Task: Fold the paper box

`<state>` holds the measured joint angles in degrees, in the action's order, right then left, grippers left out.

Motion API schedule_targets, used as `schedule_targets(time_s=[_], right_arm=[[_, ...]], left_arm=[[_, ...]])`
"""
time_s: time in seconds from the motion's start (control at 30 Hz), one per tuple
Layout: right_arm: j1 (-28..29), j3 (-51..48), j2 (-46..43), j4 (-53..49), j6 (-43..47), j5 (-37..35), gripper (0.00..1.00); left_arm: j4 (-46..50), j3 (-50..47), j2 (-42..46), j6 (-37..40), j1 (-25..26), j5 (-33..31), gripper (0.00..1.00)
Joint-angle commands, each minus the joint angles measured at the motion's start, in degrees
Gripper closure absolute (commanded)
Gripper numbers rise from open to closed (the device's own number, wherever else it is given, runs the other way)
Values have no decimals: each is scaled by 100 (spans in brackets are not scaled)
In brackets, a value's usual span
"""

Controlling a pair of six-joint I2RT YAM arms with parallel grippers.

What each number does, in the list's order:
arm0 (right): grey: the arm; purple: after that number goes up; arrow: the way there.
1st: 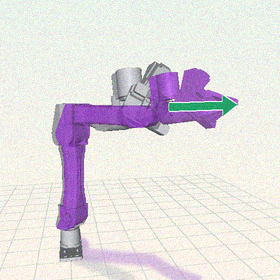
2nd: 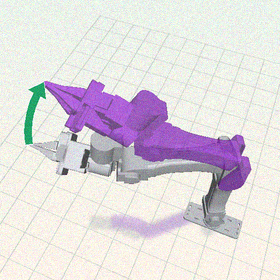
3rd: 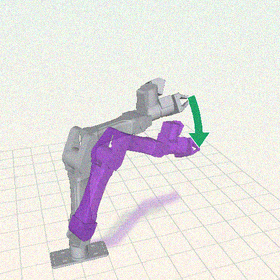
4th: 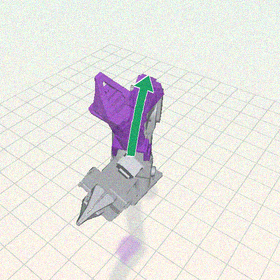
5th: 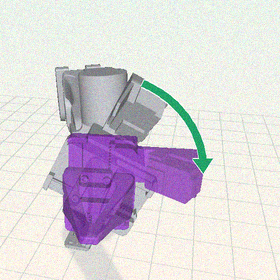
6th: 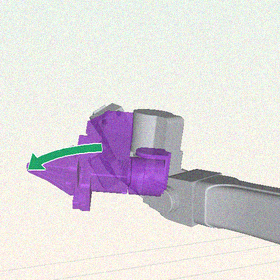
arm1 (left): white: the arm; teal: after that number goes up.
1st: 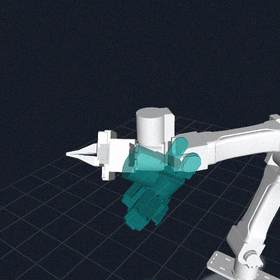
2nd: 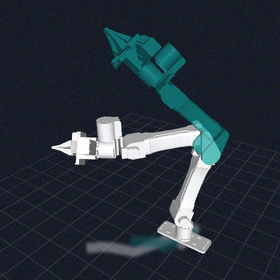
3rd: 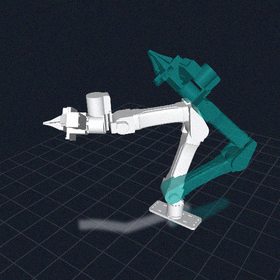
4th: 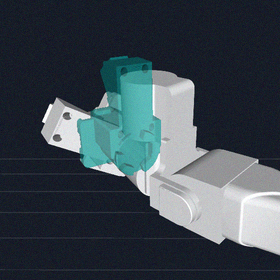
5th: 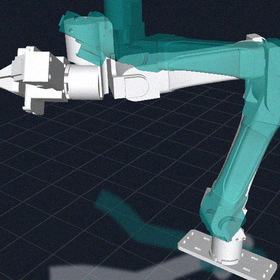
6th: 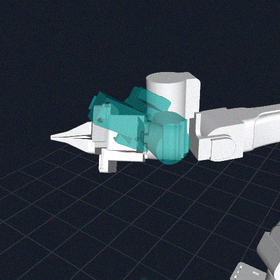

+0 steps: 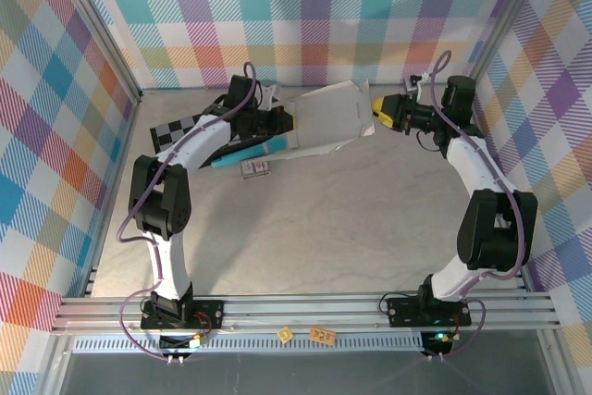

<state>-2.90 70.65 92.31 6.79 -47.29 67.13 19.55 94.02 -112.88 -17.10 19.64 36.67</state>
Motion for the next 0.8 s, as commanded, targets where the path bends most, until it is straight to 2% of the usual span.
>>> schedule_targets(time_s=[0.0, 0.57, 0.77], right_arm=[[62, 235, 108, -4, 202, 143, 66], [527, 1188, 519, -2051, 1776, -325, 63], [752, 1518, 633, -2757, 2297, -712, 64]], left_arm=[[132, 205, -57, -48, 5, 173, 100], [102, 97, 108, 90, 92, 157, 100], [119, 34, 213, 183, 136, 77, 100]])
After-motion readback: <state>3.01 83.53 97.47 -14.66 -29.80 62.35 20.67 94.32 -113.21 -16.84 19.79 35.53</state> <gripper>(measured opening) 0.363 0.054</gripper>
